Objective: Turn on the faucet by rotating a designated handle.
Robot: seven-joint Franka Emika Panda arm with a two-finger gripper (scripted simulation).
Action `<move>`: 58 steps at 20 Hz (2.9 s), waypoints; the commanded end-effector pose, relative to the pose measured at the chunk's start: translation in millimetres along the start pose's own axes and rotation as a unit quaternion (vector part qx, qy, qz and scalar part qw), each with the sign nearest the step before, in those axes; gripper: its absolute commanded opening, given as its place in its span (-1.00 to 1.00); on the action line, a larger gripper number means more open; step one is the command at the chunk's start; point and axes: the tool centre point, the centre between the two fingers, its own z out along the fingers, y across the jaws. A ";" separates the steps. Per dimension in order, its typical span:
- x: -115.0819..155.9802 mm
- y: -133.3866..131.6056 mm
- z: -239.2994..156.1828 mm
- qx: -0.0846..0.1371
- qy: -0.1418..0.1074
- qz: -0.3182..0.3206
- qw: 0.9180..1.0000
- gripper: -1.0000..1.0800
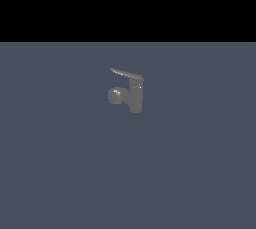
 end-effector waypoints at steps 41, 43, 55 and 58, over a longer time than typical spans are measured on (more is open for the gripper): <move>237.4 -19.6 120.5 0.105 -0.099 0.441 0.886 -1.00; 250.7 -20.8 133.7 0.101 -0.102 0.469 0.872 -1.00; 320.7 -29.2 219.4 0.058 -0.097 0.622 0.775 -1.00; 335.6 -32.0 241.4 0.046 -0.089 0.655 0.749 -1.00</move>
